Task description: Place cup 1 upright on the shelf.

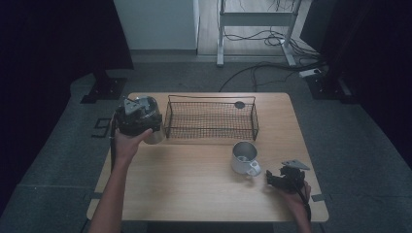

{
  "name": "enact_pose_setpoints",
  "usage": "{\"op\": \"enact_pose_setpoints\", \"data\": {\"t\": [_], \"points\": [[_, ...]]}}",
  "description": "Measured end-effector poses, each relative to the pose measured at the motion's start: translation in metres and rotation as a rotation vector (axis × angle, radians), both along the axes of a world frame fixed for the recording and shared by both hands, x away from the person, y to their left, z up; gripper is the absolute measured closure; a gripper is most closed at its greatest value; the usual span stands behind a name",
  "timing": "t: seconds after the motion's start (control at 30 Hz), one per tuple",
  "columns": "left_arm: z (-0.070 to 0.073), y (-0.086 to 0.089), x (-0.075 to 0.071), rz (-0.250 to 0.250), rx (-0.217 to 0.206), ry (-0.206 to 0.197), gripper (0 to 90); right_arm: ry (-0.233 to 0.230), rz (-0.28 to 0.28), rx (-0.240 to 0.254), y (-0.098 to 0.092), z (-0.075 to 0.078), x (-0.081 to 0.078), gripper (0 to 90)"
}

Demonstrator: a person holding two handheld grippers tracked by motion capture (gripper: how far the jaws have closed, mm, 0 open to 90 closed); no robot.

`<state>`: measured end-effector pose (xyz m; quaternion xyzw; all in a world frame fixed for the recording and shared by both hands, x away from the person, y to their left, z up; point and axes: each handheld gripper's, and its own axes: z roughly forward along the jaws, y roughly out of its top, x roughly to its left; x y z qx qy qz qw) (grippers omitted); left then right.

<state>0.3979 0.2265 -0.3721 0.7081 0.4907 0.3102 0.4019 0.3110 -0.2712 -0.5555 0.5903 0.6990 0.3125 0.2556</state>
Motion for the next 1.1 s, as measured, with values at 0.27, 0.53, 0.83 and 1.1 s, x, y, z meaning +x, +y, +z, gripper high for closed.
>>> {"op": "enact_pose_setpoints", "data": {"t": [0.27,0.53,0.83,1.1], "points": [[0.004,-0.001,0.003,-0.004,-0.008,-0.007,3.8,0.002,0.001,-0.001,0.000,0.000,0.000,12.6],[0.008,-0.004,0.009,-0.004,-0.006,-0.005,3.8,0.002,0.001,-0.001,0.000,0.000,0.000,12.6],[0.006,-0.012,0.019,-0.022,-0.019,0.003,3.8,0.000,0.000,0.000,0.000,0.000,0.000,12.6],[0.006,-0.019,0.026,-0.029,-0.009,0.007,3.8,0.000,0.000,0.000,0.000,0.000,0.000,12.6]]}}
